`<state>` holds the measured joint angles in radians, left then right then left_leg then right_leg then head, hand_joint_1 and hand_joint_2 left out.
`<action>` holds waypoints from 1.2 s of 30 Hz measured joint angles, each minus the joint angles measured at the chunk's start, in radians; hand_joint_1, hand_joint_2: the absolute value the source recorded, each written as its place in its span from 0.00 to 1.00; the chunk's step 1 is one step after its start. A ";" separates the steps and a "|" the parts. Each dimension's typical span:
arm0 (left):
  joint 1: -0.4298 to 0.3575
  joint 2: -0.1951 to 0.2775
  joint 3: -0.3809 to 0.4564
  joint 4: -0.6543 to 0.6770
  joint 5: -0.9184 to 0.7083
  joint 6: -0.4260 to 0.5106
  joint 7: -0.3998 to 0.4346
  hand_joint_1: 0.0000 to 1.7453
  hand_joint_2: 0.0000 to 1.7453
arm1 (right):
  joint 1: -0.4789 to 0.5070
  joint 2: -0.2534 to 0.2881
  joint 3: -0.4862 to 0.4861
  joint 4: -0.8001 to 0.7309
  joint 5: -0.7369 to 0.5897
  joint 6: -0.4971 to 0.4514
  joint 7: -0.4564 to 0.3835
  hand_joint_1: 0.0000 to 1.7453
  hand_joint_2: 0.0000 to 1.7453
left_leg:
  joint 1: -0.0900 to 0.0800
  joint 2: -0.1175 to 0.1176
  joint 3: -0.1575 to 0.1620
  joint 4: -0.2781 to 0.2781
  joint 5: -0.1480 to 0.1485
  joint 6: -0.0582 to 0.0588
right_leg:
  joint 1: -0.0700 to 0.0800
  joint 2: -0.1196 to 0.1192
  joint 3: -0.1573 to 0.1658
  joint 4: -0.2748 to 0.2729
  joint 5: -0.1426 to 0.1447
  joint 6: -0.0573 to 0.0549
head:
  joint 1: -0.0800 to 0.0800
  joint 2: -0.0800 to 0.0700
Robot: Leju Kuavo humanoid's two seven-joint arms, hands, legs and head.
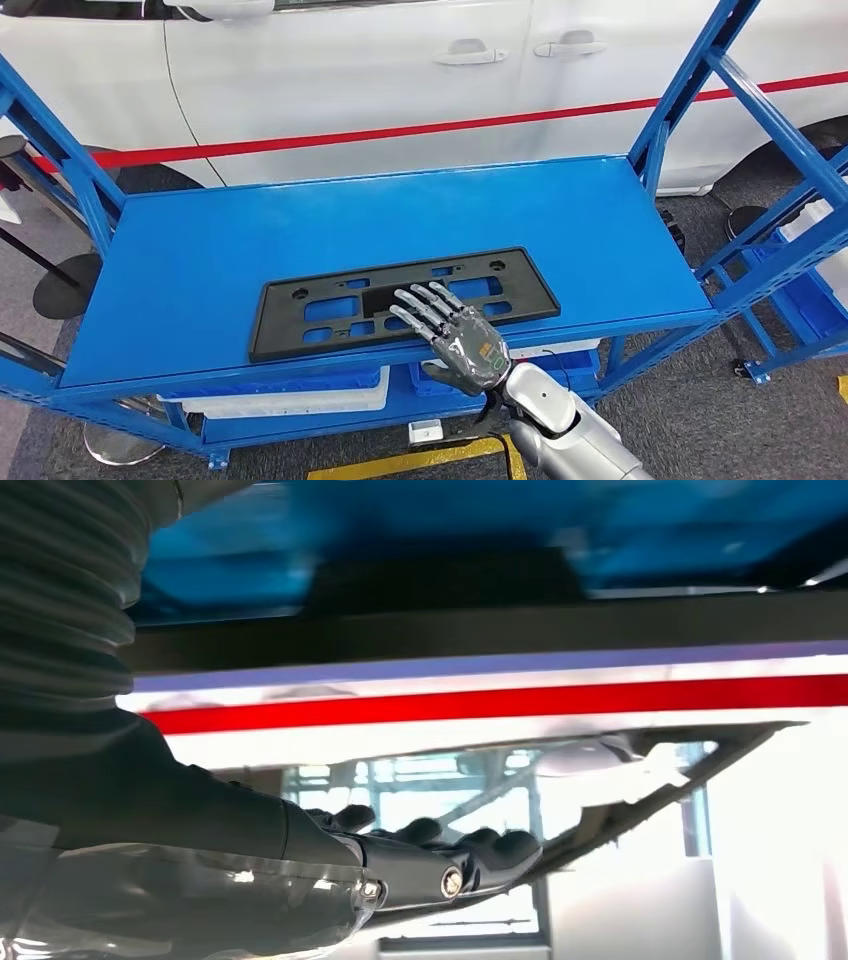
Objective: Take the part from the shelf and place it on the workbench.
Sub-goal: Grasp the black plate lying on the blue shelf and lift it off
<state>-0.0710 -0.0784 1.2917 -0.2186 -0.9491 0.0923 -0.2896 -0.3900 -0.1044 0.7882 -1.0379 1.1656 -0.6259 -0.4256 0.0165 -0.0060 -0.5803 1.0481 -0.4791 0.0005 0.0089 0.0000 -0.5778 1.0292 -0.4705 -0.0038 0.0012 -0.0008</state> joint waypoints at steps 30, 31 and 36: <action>-0.008 -0.006 -0.020 0.001 -0.033 0.010 0.009 0.00 0.00 | -0.204 0.267 0.097 0.348 0.258 -0.052 0.234 0.39 1.00 | 0.006 0.001 -0.009 0.008 0.002 -0.013 | -0.001 0.002 -0.011 0.010 0.000 -0.008 | 0.002 0.000; -0.009 -0.007 -0.020 0.001 -0.032 0.010 0.006 0.00 0.00 | -0.214 0.273 0.103 0.361 0.271 -0.036 0.245 0.59 1.00 | 0.004 -0.001 -0.010 0.007 0.003 -0.008 | 0.001 0.002 -0.014 0.013 0.000 -0.004 | 0.002 0.000; -0.010 -0.007 -0.020 0.002 -0.034 0.004 -0.002 0.00 0.00 | -0.249 0.289 0.117 0.410 0.296 0.018 0.273 0.87 1.00 | 0.010 -0.001 -0.014 0.002 0.012 0.014 | -0.008 0.001 -0.068 0.130 -0.073 0.021 | 0.005 0.000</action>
<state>-0.0810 -0.0852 1.2718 -0.2171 -0.9831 0.0968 -0.2915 -0.6387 0.1841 0.9052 -0.6280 1.4616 -0.6084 -0.1526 0.0263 -0.0066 -0.5946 1.0506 -0.4672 0.0148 0.0009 0.0015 -0.6457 1.1594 -0.5434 0.0177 0.0066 -0.0008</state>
